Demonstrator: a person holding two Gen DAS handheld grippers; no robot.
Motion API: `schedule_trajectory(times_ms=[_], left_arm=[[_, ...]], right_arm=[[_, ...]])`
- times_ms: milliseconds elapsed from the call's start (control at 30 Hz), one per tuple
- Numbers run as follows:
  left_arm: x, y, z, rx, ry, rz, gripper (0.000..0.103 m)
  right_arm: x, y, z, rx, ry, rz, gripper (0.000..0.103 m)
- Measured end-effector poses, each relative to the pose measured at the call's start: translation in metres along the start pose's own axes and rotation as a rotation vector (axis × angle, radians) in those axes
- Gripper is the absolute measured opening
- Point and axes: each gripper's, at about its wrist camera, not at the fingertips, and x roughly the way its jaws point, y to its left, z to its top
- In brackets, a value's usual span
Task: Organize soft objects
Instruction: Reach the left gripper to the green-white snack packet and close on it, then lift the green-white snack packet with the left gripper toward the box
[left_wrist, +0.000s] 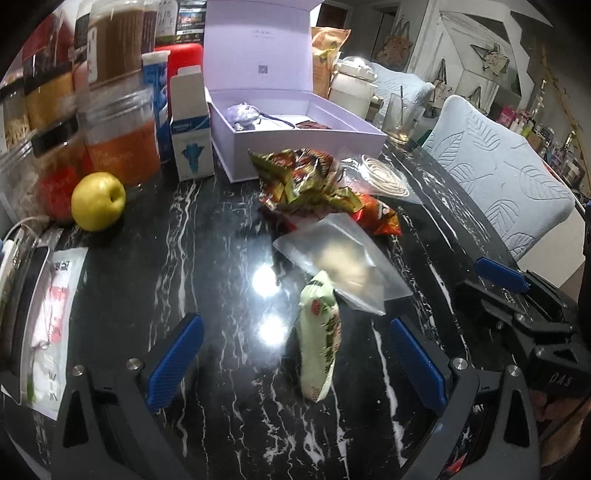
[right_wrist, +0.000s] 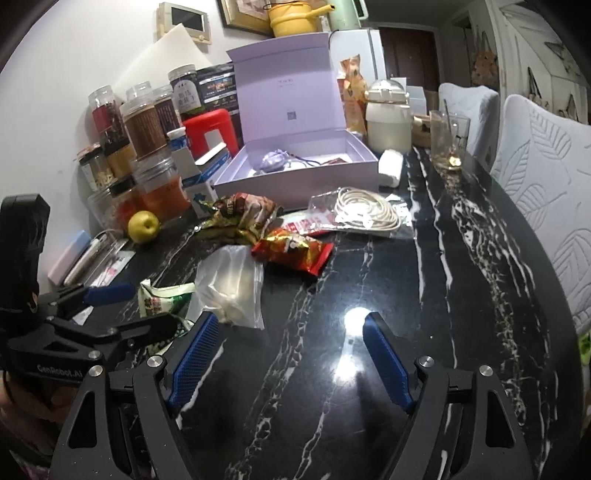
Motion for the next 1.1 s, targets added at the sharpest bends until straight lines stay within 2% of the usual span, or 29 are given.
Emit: schedule_trajectory(times_ms=[67, 133, 200, 267, 400, 467, 533, 733, 1100], left_arm=[[0.002, 0.001, -0.001, 0.000, -0.003, 0.000, 0.098], [0.009, -0.001, -0.002, 0.018, 0.011, -0.006, 0.077], [0.017, -0.002, -0.004, 0.026, 0.035, -0.026, 0.072], [0.017, -0.005, -0.003, 0.047, 0.017, -0.027, 0.063], [0.021, -0.004, -0.002, 0.047, 0.005, -0.068, 0.035], [0.022, 0.001, -0.001, 0.015, 0.006, -0.106, 0.031], [0.022, 0.005, 0.001, 0.004, 0.009, -0.109, 0.022], [0.012, 0.024, 0.006, -0.050, -0.017, -0.091, 0.022], [-0.004, 0.041, 0.010, -0.052, -0.052, -0.033, 0.022]], right_arm=[[0.003, -0.003, 0.001, 0.007, 0.007, 0.007, 0.081], [0.007, -0.004, 0.002, 0.011, 0.013, 0.014, 0.081], [0.010, -0.005, 0.003, 0.013, 0.020, 0.017, 0.081], [0.014, -0.006, 0.005, 0.018, 0.030, 0.022, 0.081], [0.018, -0.006, 0.007, 0.026, 0.042, 0.035, 0.081], [0.019, -0.004, 0.009, 0.027, 0.047, 0.043, 0.081], [0.021, -0.002, 0.011, 0.029, 0.048, 0.052, 0.081], [0.030, 0.009, 0.019, 0.013, 0.063, 0.065, 0.081], [0.060, 0.035, 0.030, -0.026, 0.123, 0.104, 0.085]])
